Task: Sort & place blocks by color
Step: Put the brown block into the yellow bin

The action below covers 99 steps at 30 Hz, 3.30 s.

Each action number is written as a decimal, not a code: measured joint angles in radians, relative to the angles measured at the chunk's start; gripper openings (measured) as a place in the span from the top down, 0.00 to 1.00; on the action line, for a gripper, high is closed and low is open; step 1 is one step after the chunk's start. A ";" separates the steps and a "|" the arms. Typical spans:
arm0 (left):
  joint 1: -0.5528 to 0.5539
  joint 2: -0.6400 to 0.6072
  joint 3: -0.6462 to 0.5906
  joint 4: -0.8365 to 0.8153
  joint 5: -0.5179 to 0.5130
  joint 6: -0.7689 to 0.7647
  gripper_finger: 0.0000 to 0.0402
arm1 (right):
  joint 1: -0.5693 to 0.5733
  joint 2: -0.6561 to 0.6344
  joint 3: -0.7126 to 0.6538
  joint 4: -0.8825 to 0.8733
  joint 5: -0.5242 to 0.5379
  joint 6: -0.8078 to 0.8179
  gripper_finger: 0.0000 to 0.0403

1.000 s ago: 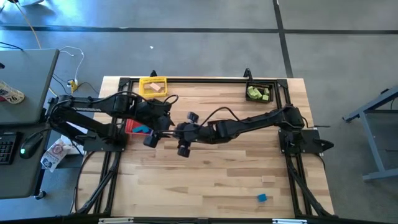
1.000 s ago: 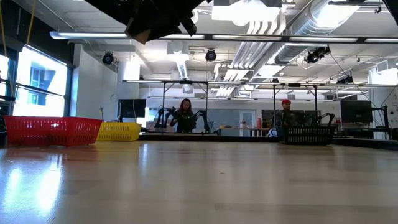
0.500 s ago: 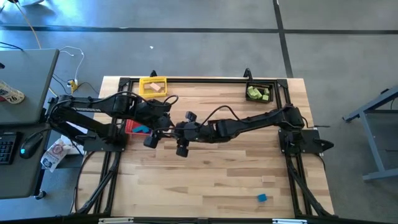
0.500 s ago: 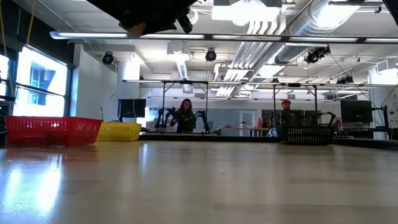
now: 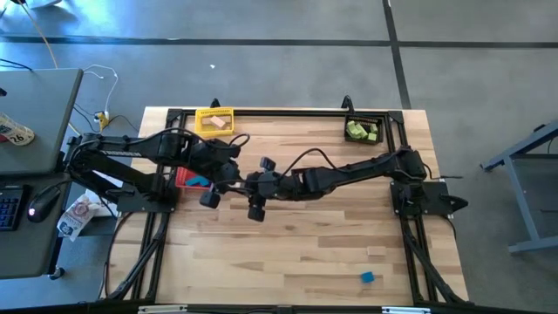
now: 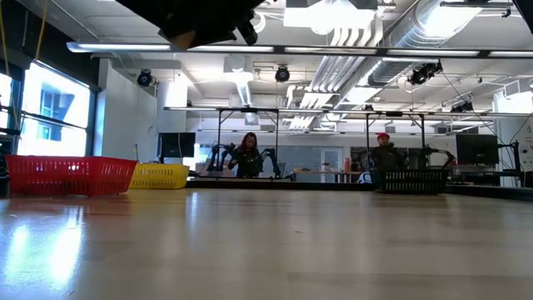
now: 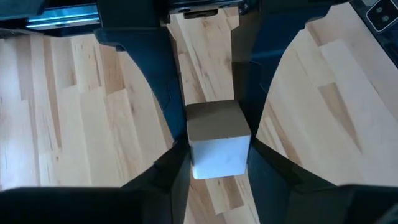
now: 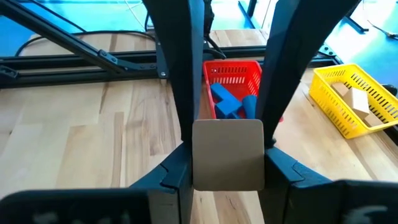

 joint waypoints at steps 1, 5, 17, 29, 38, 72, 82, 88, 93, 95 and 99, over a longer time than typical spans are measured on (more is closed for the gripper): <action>0.000 0.000 0.000 0.000 0.000 0.000 0.72 | 0.000 0.000 0.000 0.000 -0.002 0.000 0.74; 0.000 0.000 0.000 0.001 0.000 -0.002 0.74 | 0.000 0.000 0.000 -0.001 -0.005 0.000 0.74; 0.000 0.002 0.000 0.004 0.003 0.004 0.76 | 0.000 0.000 0.000 -0.013 -0.014 -0.001 0.62; 0.001 0.002 0.000 -0.015 -0.045 0.005 0.76 | 0.001 0.000 0.000 -0.060 0.015 0.030 0.41; 0.059 0.002 0.000 -0.089 -0.294 0.044 0.76 | 0.000 0.000 0.000 -0.259 0.020 0.185 0.41; 0.800 0.258 0.001 0.082 -0.359 -0.016 0.76 | 0.151 0.000 0.000 -0.994 0.015 0.648 0.41; 0.871 0.397 0.001 0.108 -0.337 -0.016 0.76 | 0.224 0.000 0.000 -1.135 -0.089 0.709 0.41; 0.898 0.437 0.001 0.142 -0.314 -0.015 0.75 | 0.271 0.000 0.000 -1.157 -0.159 0.709 0.41; 0.907 0.472 0.001 0.170 -0.282 -0.014 0.75 | 0.312 0.000 0.000 -1.230 -0.202 0.765 0.41; 0.910 0.488 0.001 0.185 -0.284 0.007 0.75 | 0.331 0.000 0.000 -1.264 -0.211 0.798 0.41; 0.912 0.513 0.001 0.208 -0.285 0.012 0.74 | 0.375 0.000 0.000 -1.336 -0.214 0.868 0.41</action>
